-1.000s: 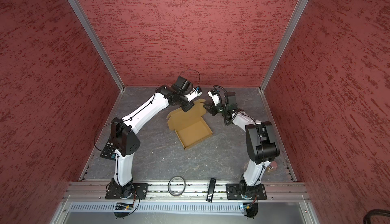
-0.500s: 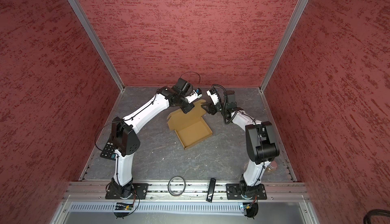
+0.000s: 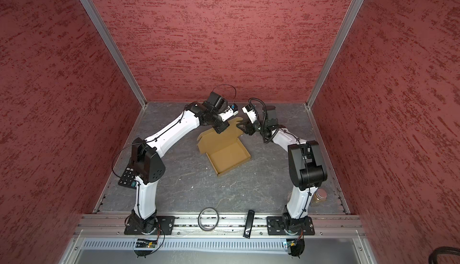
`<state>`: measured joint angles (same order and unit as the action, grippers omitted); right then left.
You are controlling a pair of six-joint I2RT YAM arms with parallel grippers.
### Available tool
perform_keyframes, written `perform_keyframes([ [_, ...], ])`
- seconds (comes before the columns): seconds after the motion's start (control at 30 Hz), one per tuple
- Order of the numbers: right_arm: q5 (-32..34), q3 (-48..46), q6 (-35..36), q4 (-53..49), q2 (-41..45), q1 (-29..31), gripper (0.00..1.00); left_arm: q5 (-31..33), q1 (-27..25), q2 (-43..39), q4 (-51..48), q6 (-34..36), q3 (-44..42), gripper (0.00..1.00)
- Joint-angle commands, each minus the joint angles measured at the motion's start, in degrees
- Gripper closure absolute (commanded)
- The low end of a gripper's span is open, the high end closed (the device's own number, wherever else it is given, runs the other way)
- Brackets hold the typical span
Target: Fold the paper box
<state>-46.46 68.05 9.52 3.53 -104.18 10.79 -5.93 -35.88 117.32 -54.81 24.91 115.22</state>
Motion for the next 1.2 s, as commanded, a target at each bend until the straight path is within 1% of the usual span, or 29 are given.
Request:
perform_keyframes([
  [0.0, -1.79, 1.82, 1.52, -0.98, -0.58, 0.46, 0.60, -0.65, 0.35, -0.77, 1.45, -0.28, -0.17, 0.91],
  [0.2, -0.52, 1.56, 0.93, -0.53, -0.14, 0.81, 0.70, -0.87, 0.20, -0.59, 1.58, -0.56, -0.26, 0.91],
  [0.5, 3.40, 1.34, 0.25, -1.22, 1.30, 2.73, 0.76, -1.35, 0.21, -0.78, 2.03, -1.21, -0.43, 0.91],
  [0.67, 6.64, 0.13, -0.38, -1.25, 3.38, 4.26, 0.83, -1.36, 0.11, -0.75, 2.46, -1.47, -0.74, 0.91],
  [0.9, 12.88, -3.77, -2.10, 0.57, 7.36, 6.52, 0.91, 0.00, 0.20, -0.55, 3.21, -1.85, -0.92, 0.90],
  [1.17, 21.49, -8.70, -3.89, 1.95, 12.54, 9.43, 0.96, 2.15, 1.47, -2.09, 4.68, -4.86, -0.34, 0.81],
])
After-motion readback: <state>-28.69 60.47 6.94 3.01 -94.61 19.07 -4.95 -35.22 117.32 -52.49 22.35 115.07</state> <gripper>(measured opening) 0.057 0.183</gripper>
